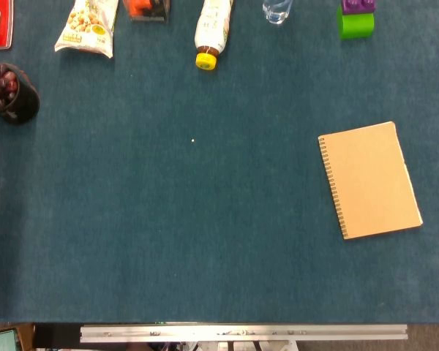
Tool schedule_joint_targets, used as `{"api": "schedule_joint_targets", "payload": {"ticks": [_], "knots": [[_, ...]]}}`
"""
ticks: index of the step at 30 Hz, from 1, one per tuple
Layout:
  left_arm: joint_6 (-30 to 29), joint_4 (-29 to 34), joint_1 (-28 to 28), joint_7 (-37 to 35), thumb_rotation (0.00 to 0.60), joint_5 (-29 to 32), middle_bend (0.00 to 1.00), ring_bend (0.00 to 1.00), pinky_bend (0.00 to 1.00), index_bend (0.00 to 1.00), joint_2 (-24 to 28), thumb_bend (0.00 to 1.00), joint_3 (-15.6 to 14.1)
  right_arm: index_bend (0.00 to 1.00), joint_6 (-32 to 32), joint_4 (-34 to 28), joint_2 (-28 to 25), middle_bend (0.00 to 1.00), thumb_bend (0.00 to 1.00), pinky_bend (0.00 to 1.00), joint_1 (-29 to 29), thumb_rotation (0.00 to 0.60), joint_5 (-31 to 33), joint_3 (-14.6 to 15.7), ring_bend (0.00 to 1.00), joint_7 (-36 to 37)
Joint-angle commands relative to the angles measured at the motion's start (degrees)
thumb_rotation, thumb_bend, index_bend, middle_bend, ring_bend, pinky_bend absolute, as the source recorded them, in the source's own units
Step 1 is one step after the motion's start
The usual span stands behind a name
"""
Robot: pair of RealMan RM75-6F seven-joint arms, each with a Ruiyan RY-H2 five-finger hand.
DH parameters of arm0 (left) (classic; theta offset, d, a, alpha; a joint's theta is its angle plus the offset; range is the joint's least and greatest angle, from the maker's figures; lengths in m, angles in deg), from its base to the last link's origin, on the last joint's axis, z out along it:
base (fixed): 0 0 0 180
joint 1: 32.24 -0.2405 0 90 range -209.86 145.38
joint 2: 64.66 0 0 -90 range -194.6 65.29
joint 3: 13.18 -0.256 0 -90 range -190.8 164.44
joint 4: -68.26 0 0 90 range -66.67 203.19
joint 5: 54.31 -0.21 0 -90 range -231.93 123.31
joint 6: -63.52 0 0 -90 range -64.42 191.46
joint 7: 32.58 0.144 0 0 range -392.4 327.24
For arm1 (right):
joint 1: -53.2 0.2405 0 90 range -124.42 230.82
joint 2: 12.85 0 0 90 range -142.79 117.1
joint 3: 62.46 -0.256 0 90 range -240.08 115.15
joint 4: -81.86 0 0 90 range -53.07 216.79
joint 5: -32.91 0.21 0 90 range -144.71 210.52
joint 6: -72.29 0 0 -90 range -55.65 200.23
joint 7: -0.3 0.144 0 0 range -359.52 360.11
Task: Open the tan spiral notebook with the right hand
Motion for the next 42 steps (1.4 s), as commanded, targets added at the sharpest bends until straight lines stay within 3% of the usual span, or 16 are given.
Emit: {"api": "schedule_joint_targets", "payload": {"ticks": [1, 12, 17, 21, 31, 42], "knots": [[-0.29, 0.14, -0.35, 0.09, 0.600, 0.04, 0.32, 0.37, 0.55, 0.35, 0.17, 0.25, -0.22, 0.30, 0.39, 0.18, 0.17, 0.16, 0.23, 0.16, 0.33, 0.600, -0.45, 0.01, 0.02, 0.20], [-0.54, 0.73, -0.65, 0.84, 0.600, 0.14, 0.32, 0.37, 0.55, 0.35, 0.37, 0.25, -0.29, 0.30, 2.23, 2.94, 0.87, 0.16, 0.21, 0.16, 2.43, 0.600, -2.73, 0.04, 0.02, 3.86], [-0.91, 0.84, -0.84, 0.95, 0.600, -0.65, 0.32, 0.37, 0.55, 0.35, 0.49, 0.25, -0.71, 0.28, 1.60, 11.25, 3.10, 0.15, 0.08, 0.16, 4.45, 0.600, -7.75, 1.35, 0.02, 9.21], [-1.21, 1.10, -1.14, 0.89, 0.600, -0.56, 0.32, 0.37, 0.55, 0.35, 0.73, 0.25, -0.74, 0.27, 2.13, 19.03, 5.21, 0.14, 0.03, 0.16, 6.58, 0.600, -11.02, 2.64, 0.02, 12.64], [-0.71, 0.92, -0.88, 0.69, 0.600, -0.53, 0.32, 0.37, 0.55, 0.35, 0.63, 0.25, -0.60, 0.11, 7.56, 29.33, 9.72, 0.13, 0.07, 0.16, 10.85, 0.600, -12.10, 4.22, 0.02, 16.94], [-0.79, 0.72, -1.19, 0.25, 0.600, -0.25, 0.32, 0.37, 0.55, 0.35, 0.87, 0.25, -0.61, 0.09, 10.25, 36.28, 14.36, 0.12, 0.13, 0.16, 13.54, 0.600, -12.85, 6.07, 0.02, 18.94]]}}
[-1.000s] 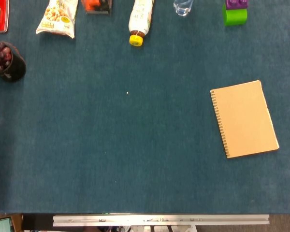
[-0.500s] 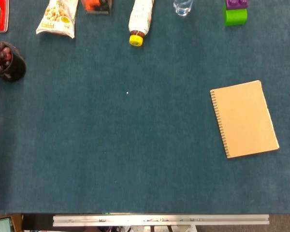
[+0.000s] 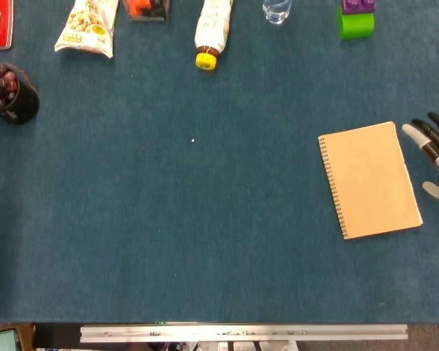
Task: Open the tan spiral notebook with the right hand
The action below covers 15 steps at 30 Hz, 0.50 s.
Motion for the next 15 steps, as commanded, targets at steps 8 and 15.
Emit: {"api": "schedule_joint_targets", "payload": {"ticks": [8, 15], "knots": [[0.16, -0.47, -0.13, -0.27, 0.600, 0.14, 0.32, 0.37, 0.55, 0.35, -0.25, 0.25, -0.09, 0.09, 0.53, 3.11, 1.82, 0.12, 0.13, 0.16, 0.66, 0.600, 0.06, 1.53, 0.02, 1.09], [0.19, -0.49, -0.26, -0.23, 0.600, 0.28, 0.32, 0.37, 0.55, 0.35, -0.32, 0.25, -0.13, 0.09, 1.04, 4.77, 2.79, 0.12, 0.13, 0.16, 0.87, 0.600, 0.07, 2.47, 0.02, 1.66]]}}
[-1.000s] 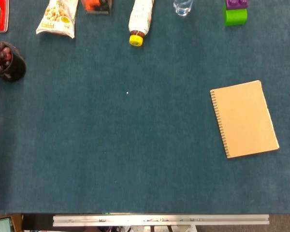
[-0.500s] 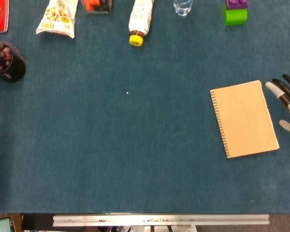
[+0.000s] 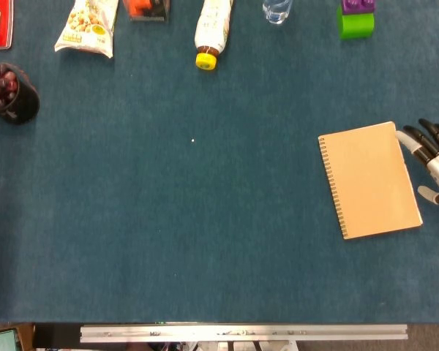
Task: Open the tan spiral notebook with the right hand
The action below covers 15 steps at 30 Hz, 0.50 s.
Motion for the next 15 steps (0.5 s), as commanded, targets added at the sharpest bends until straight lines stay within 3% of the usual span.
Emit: {"api": "schedule_joint_targets", "payload": {"ticks": [1, 15], "knots": [[0.13, -0.10, 0.00, -0.01, 0.600, 0.07, 0.32, 0.37, 0.55, 0.35, -0.06, 0.25, -0.03, 0.09, 0.25, 0.60, 0.40, 0.12, 0.13, 0.16, 0.09, 0.600, 0.03, 0.36, 0.02, 0.22], [0.30, -0.47, -0.25, -0.40, 0.600, 0.35, 0.32, 0.37, 0.55, 0.35, -0.13, 0.25, -0.11, 0.09, 1.35, 2.82, 2.50, 0.12, 0.13, 0.16, 0.76, 0.600, 0.17, 1.56, 0.02, 0.74]]}}
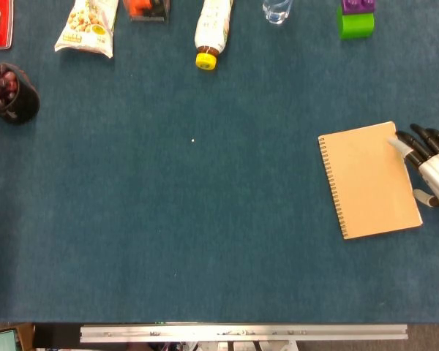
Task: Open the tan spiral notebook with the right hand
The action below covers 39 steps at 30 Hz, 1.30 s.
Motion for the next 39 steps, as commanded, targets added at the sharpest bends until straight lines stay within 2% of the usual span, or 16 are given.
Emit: {"api": "schedule_joint_targets", "payload": {"ticks": [1, 13, 25, 39], "knots": [[0.05, -0.04, -0.03, -0.07, 0.600, 0.08, 0.32, 0.37, 0.55, 0.35, 0.04, 0.25, 0.01, 0.09, 0.17, 0.38, 0.37, 0.12, 0.13, 0.16, 0.11, 0.600, 0.03, 0.17, 0.02, 0.11], [0.24, -0.16, -0.11, -0.16, 0.600, 0.20, 0.32, 0.37, 0.55, 0.35, 0.03, 0.25, -0.01, 0.09, -0.89, 0.63, 0.50, 0.12, 0.14, 0.16, 0.10, 0.600, 0.23, 0.44, 0.02, 0.54], [0.39, 0.08, 0.01, 0.31, 0.600, 0.13, 0.32, 0.37, 0.55, 0.35, -0.03, 0.25, 0.03, 0.09, -1.47, -2.77, -2.39, 0.12, 0.14, 0.16, -0.59, 0.600, 0.65, 0.89, 0.02, -1.60], [0.63, 0.04, -0.03, 0.08, 0.600, 0.44, 0.32, 0.37, 0.55, 0.35, 0.02, 0.25, 0.08, 0.09, -0.36, -2.13, -1.66, 0.12, 0.14, 0.16, -0.43, 0.600, 0.77, 1.29, 0.02, -1.49]]}}
